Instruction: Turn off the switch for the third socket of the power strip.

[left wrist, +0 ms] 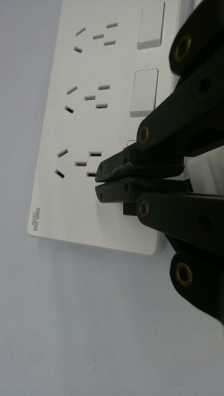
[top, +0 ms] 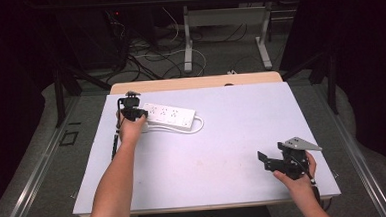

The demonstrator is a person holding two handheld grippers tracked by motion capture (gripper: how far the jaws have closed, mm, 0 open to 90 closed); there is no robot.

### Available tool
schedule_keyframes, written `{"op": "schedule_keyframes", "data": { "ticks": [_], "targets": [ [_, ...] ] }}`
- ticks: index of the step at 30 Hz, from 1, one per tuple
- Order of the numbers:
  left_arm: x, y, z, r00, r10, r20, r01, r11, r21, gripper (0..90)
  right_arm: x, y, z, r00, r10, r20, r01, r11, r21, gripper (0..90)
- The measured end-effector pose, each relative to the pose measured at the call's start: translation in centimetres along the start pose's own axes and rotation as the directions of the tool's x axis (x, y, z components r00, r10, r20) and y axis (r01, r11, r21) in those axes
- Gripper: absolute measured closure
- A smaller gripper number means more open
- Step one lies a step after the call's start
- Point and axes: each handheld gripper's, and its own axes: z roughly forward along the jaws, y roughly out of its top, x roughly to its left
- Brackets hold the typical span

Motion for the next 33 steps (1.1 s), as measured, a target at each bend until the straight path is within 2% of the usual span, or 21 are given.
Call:
{"op": "schedule_keyframes", "data": {
  "ticks": [2, 3, 9, 22, 25, 26, 30, 33],
  "targets": [
    [-0.04, -0.05, 0.04, 0.9999, 0.008, -0.010, -0.008, 0.9998, 0.015, 90.0, 0.00, 0.00, 0.00, 1.0000, -0.002, 0.000, 0.002, 1.000, 0.000, 14.2],
    [-0.06, -0.15, 0.12, 0.9999, 0.005, -0.013, -0.005, 1.0000, 0.002, 90.0, 0.01, 0.01, 0.00, 1.0000, -0.002, 0.000, 0.002, 1.000, -0.001, 14.2],
    [0.10, -0.23, 0.10, 1.0000, -0.002, -0.002, 0.002, 1.0000, -0.003, 90.0, 0.00, 0.00, 0.00, 1.0000, -0.001, 0.000, 0.001, 1.000, -0.001, 14.2],
    [0.02, -0.24, 0.12, 1.0000, 0.004, -0.007, -0.004, 1.0000, -0.008, 90.0, -0.01, 0.01, 0.01, 1.0000, 0.000, 0.000, 0.000, 1.000, -0.001, 14.2],
    [0.01, -0.15, -0.09, 0.9999, 0.014, -0.004, -0.013, 0.9999, 0.005, 89.7, 0.01, 0.01, 0.01, 1.0000, -0.002, -0.001, 0.002, 1.000, 0.000, 14.2],
    [-0.11, -0.22, 0.06, 0.9999, 0.008, -0.010, -0.009, 0.9996, -0.026, 89.4, 0.02, 0.01, 0.01, 1.0000, -0.002, 0.000, 0.002, 1.000, -0.001, 14.2],
    [-0.25, -0.03, -0.38, 0.9999, 0.012, -0.003, -0.012, 0.9996, -0.024, 86.6, 0.08, -0.01, 0.03, 1.0000, 0.004, -0.003, -0.004, 1.000, 0.001, 14.2],
    [-0.30, -0.01, -0.52, 0.9998, 0.016, -0.007, -0.017, 0.9987, -0.049, 84.5, 0.14, 0.00, 0.07, 1.0000, 0.006, -0.001, -0.006, 1.000, -0.001, 14.2]
  ]
}}
